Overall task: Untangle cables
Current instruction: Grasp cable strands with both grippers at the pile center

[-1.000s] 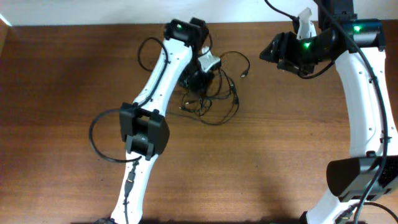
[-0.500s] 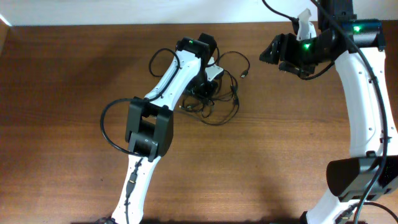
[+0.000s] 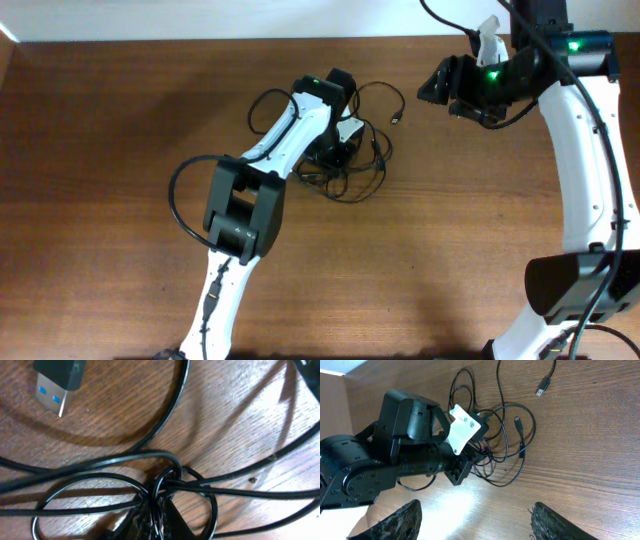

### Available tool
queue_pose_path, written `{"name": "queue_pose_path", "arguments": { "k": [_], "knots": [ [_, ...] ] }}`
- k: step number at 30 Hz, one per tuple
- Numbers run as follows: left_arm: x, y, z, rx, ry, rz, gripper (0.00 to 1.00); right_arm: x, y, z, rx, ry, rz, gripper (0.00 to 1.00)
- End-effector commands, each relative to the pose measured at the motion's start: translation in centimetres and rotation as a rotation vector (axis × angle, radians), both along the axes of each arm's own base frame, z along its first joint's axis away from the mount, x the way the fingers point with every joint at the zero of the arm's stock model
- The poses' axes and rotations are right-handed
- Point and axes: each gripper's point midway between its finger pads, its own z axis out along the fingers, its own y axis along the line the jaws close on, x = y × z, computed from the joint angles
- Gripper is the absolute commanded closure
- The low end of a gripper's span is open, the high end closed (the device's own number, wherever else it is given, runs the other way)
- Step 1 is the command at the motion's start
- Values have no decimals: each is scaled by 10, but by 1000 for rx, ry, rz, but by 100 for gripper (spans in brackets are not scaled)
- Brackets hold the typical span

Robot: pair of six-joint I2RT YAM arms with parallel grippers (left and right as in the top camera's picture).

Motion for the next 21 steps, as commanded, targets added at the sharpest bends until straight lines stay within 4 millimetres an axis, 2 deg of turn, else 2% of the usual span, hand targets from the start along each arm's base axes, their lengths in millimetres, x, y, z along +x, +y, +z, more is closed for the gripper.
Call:
{"name": "queue_pose_path", "arguments": {
  "k": [1, 2, 3, 4, 6, 8, 11, 14, 17, 19, 21],
  "knots": [
    [-24, -5, -30, 35, 62, -22, 100, -2, -2, 6, -12, -24, 7, 29],
    [-20, -8, -27, 27, 49, -9, 100, -2, -2, 6, -12, -24, 7, 29],
    [-12, -10, -17, 15, 26, 12, 100, -2, -2, 6, -12, -24, 7, 29],
    [2, -14, 7, -22, -18, 23, 100, -2, -2, 6, -12, -24, 7, 29],
    [30, -25, 83, -165, -141, 46, 100, -2, -1, 6, -7, -24, 10, 29],
    [45, -34, 176, -369, -233, 113, 100, -4, 10, 12, 56, -26, 40, 29],
    [48, -39, 232, -550, -242, 190, 100, -2, 34, 17, 74, -57, 77, 33],
    [57, -49, 253, -636, -290, 180, 100, 9, 51, 8, 72, -24, 9, 40],
    [72, -55, 264, -677, -362, 178, 100, 21, 69, 9, 100, -50, 1, 41],
    [74, -55, 266, -682, -371, 175, 100, 25, 62, 3, 70, -31, -59, 41],
    [74, -57, 267, -687, -377, 171, 100, 38, 61, -6, 69, -25, -108, 41]
  ]
}}
